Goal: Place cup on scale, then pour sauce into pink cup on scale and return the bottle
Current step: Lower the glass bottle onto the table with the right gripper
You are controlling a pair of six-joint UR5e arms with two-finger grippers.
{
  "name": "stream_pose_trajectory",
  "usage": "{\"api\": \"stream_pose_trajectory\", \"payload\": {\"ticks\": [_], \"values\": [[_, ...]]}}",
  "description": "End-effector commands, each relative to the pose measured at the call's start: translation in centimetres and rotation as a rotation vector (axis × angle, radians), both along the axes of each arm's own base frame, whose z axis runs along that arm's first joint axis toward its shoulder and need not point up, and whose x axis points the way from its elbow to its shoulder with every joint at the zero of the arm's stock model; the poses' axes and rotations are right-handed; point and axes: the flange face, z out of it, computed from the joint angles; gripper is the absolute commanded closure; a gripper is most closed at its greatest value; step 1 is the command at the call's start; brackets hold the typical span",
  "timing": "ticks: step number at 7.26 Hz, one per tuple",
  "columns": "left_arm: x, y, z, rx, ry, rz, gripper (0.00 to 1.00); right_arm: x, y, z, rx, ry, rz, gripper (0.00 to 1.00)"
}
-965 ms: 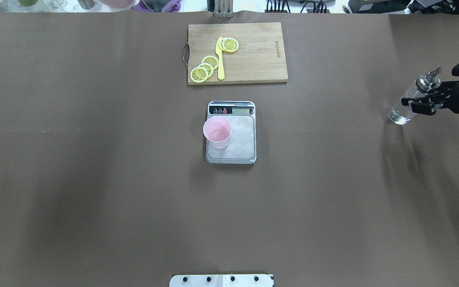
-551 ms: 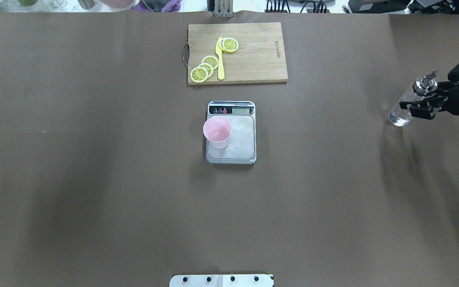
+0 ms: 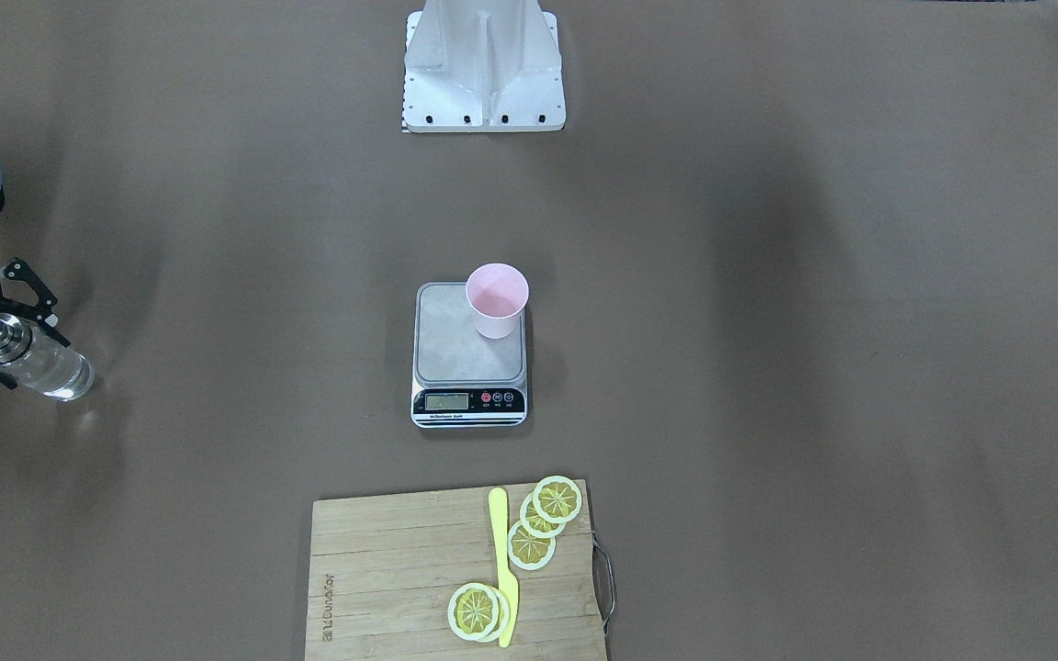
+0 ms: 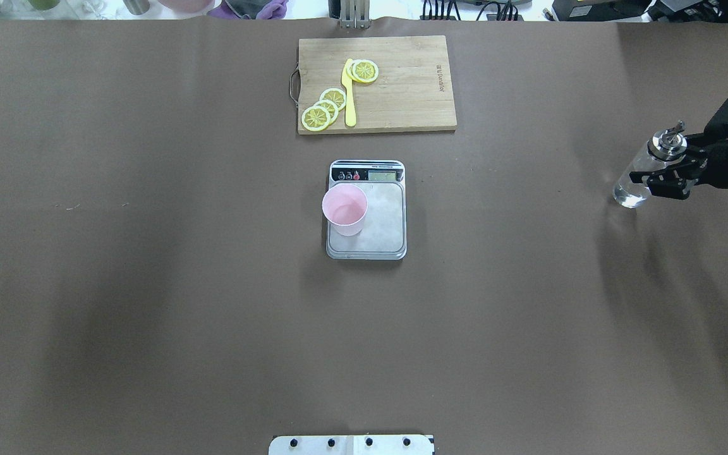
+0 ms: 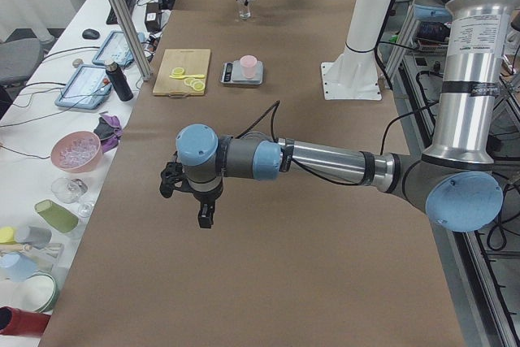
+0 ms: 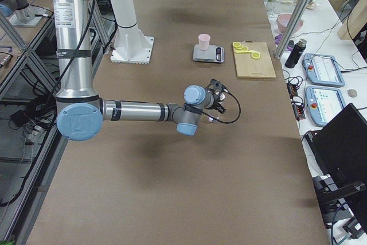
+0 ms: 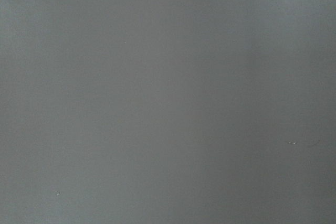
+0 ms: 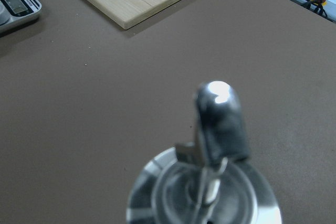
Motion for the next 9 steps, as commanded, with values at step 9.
{"api": "stream_pose_trajectory", "payload": {"ticks": [9], "values": [[0.0,0.1,-0.1,0.000,0.000,-0.001,0.02,-1.3,1.4,-0.8,0.113,-0.039,-0.081,0.64]]}}
